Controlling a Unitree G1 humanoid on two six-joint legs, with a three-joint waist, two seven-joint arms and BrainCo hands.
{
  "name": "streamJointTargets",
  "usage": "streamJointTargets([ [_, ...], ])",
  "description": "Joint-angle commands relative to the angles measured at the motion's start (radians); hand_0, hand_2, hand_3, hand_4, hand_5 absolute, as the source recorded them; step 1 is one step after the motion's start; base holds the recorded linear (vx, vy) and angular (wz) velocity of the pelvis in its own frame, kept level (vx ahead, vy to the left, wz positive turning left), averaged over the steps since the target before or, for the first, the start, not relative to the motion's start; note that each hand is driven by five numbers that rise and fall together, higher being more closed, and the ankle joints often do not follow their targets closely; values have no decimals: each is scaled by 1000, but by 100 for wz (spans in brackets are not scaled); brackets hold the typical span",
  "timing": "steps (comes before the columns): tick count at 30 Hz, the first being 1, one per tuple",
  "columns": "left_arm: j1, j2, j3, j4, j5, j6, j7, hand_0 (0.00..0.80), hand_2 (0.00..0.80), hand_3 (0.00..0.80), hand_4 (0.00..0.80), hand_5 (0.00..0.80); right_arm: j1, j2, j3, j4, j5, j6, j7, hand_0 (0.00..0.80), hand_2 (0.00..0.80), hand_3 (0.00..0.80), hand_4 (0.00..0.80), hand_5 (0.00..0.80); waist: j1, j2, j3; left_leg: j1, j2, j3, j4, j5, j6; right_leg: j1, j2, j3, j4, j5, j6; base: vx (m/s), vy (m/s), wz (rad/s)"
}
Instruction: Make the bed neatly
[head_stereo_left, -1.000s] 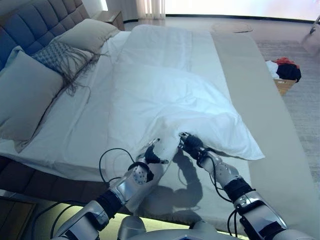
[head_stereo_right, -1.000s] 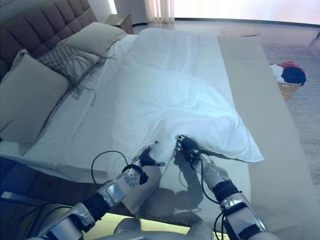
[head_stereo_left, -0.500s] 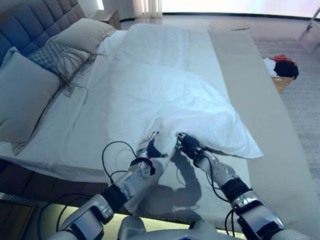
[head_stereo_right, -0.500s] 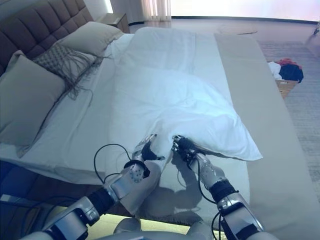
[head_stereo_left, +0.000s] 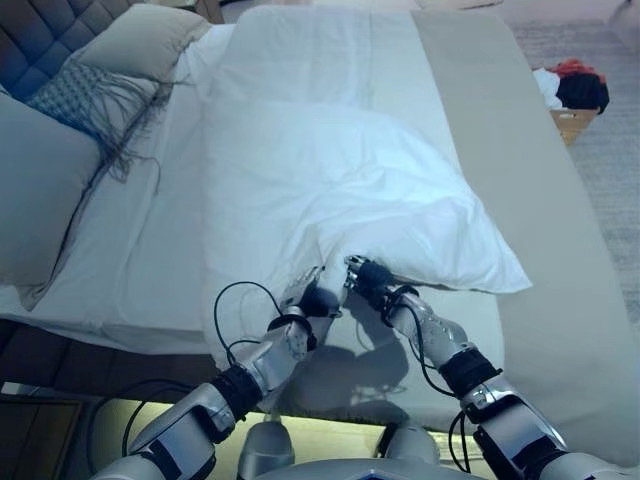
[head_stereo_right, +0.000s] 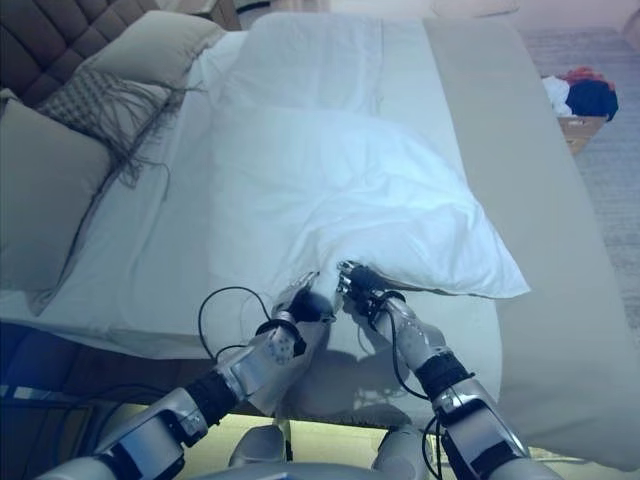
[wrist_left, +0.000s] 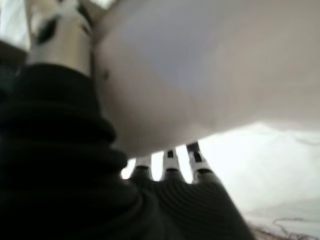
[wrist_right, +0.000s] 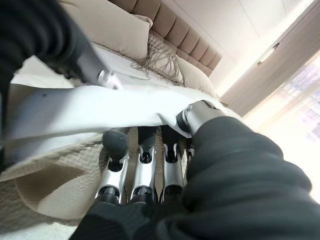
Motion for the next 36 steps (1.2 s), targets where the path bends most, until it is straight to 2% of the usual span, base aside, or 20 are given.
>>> streamJointTargets([
  [1,-105,-8,-57,24,3,-4,21,800,800,800,800,800,-213,71,-20,-132,62,-45,22,800,800,800,800,800,3,-52,54,-88,76,-48,60,52,-53,117,-83,0,-458,480,170,-43,-5,-8],
  [8,-108,-6,-46,10,-17,-1,44,800,800,800,800,800,-212,73,-13,-141,70,-36,16,800,800,800,800,800,10,-49,48,-69,77,-43,40,60,-54,146,-79,-13,-475,481,169,6,0,-8],
  [19,-55,32,1,-22,-3,-71,72,800,800,800,800,800,-116,80,-30,-158,102,-6,22,800,800,800,800,800,29,-48,-8,14,65,-31,-9,58,-51,251,-79,-51,-511,472,168,63,29,-3],
  [20,-48,39,10,-30,-4,-77,78,800,800,800,800,800,-95,79,-31,-162,100,-5,17,301,301,301,301,301,30,-49,-13,21,65,-30,-15,58,-51,258,-79,-52,-513,470,168,42,7,8],
  [21,-39,46,21,-36,-8,-85,85,800,800,800,800,800,-75,81,-31,-168,96,-3,21,0,0,0,0,0,31,-50,-18,31,65,-29,-20,59,-49,269,-77,-54,-516,469,168,44,5,6],
  [33,59,143,208,-87,-84,-153,165,800,800,800,800,800,209,40,-18,-277,70,33,147,0,0,0,0,0,7,-60,-83,109,51,0,-72,66,-38,324,-64,-35,-531,456,159,8,30,-2],
  [36,95,172,270,-115,-117,-187,178,800,800,800,800,800,284,16,-21,-292,9,18,223,0,0,0,0,0,3,-59,-92,123,52,6,-80,65,-38,332,-59,-29,-536,458,157,-83,30,2],
])
